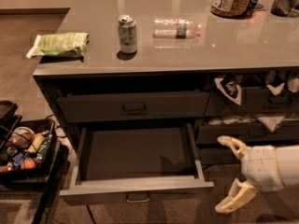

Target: Close middle drawer

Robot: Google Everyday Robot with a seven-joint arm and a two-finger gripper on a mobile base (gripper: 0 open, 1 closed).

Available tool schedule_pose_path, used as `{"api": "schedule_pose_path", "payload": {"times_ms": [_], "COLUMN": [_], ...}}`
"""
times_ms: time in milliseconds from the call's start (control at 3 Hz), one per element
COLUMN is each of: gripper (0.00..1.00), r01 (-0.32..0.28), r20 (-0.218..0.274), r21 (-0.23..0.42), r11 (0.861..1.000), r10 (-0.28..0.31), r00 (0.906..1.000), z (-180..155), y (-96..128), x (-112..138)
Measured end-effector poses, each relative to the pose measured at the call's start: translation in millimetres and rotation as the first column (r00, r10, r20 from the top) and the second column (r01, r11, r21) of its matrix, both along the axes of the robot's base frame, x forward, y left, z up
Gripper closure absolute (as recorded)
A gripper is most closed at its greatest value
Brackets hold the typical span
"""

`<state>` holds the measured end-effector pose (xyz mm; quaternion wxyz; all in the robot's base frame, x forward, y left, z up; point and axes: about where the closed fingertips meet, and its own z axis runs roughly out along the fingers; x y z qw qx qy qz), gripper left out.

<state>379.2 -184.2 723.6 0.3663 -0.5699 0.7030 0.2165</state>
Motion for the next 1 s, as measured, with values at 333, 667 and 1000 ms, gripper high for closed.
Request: {"api": "schedule_pose_path", "payload": {"times_ms": [333, 667, 1000], "gripper": [0.00, 0.00, 0.00], "r01": [0.014, 0.014, -0.005], "r20": [-0.096, -0.096, -0.137], "r21": [0.010, 0.010, 0.037], "r11": [1.000, 1.000, 0.999], "r10": [-0.013, -0.013, 0.010], "r00": [0.9953, 0.9953, 0.9905], "z": [-63.3, -63.2, -85.5], "y": [3.5, 3.8, 9.3], "x": [-23.9, -24.0, -28.7]}}
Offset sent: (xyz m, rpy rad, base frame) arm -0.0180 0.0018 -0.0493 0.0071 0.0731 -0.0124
